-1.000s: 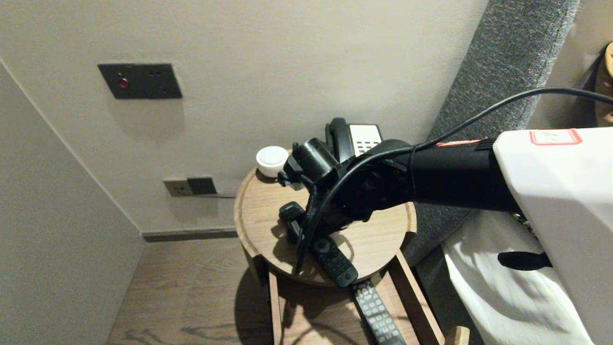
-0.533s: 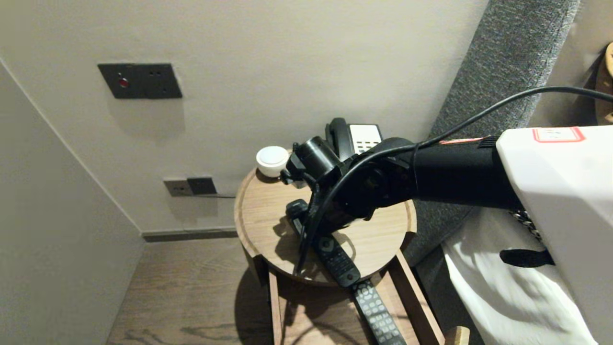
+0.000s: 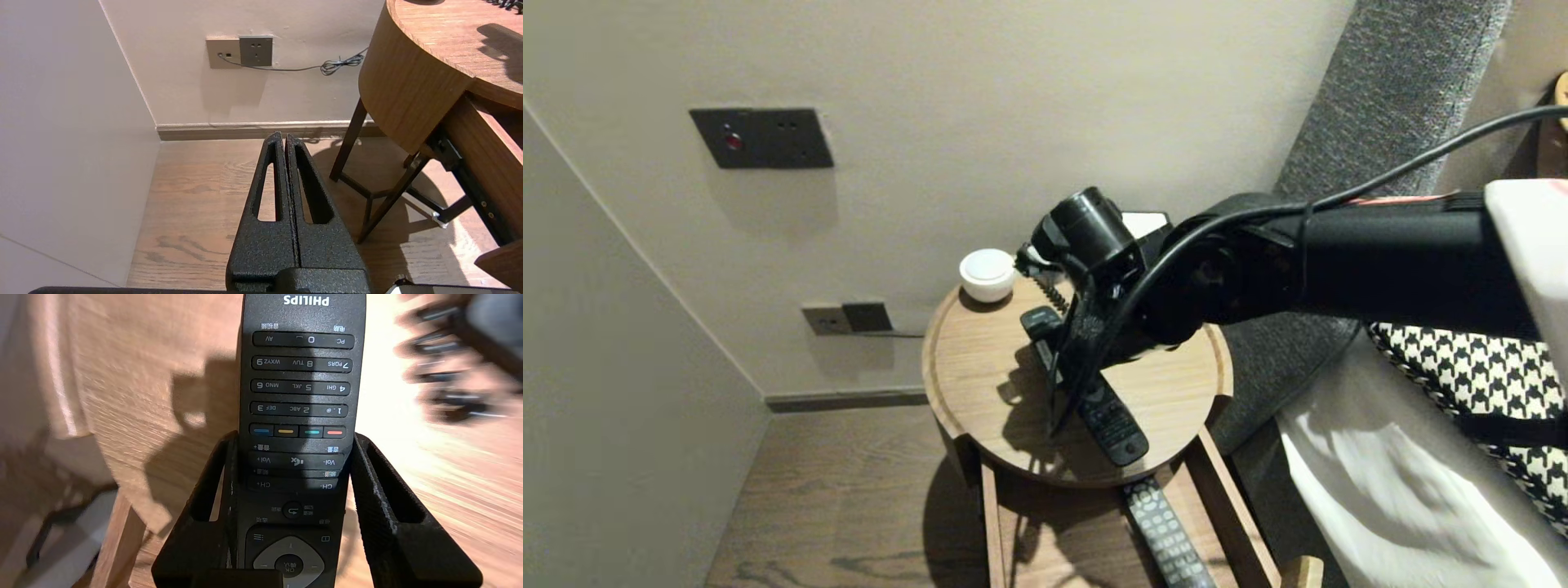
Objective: Put the remote controls on the table in the drawer one by one
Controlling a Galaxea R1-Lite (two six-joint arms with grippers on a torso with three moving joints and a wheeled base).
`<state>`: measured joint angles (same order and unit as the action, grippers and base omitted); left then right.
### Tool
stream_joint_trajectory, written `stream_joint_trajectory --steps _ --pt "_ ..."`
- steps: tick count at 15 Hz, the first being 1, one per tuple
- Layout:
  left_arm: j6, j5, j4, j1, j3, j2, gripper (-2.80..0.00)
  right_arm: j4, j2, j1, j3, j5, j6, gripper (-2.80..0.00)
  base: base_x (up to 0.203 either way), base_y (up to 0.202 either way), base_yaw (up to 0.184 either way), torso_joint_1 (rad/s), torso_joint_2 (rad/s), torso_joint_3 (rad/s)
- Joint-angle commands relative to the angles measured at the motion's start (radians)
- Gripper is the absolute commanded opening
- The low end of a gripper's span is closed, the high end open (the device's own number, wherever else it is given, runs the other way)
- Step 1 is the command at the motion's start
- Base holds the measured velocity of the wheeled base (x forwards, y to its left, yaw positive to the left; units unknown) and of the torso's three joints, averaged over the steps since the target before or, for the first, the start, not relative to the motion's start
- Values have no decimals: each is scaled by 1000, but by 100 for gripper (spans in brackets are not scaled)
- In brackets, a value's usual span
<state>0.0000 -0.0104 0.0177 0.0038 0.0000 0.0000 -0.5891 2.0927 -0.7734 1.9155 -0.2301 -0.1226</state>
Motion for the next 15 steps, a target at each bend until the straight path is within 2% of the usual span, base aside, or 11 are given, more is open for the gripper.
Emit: stream_joint_trajectory --steps 1,6,7,9,12,15 --pt "0 0 1 1 0 0 -280 -9 -89 0 -1 -18 -7 -280 0 0 0 0 0 0" --pt "0 0 1 1 0 0 -280 -37 -174 8 -12 -17 -46 -280 0 0 0 0 0 0" --pt "0 0 1 1 0 0 -280 -66 -206 17 -19 -15 -82 -280 0 0 0 0 0 0" --pt "0 0 1 1 0 0 -280 -126 -294 39 -96 -9 -137 -280 0 0 0 0 0 0" --pt "0 0 1 1 0 0 -280 -134 -401 61 -315 0 -158 -280 0 0 0 0 0 0" --pt "0 0 1 1 0 0 -280 -133 -421 66 -339 3 -164 -280 0 0 0 0 0 0"
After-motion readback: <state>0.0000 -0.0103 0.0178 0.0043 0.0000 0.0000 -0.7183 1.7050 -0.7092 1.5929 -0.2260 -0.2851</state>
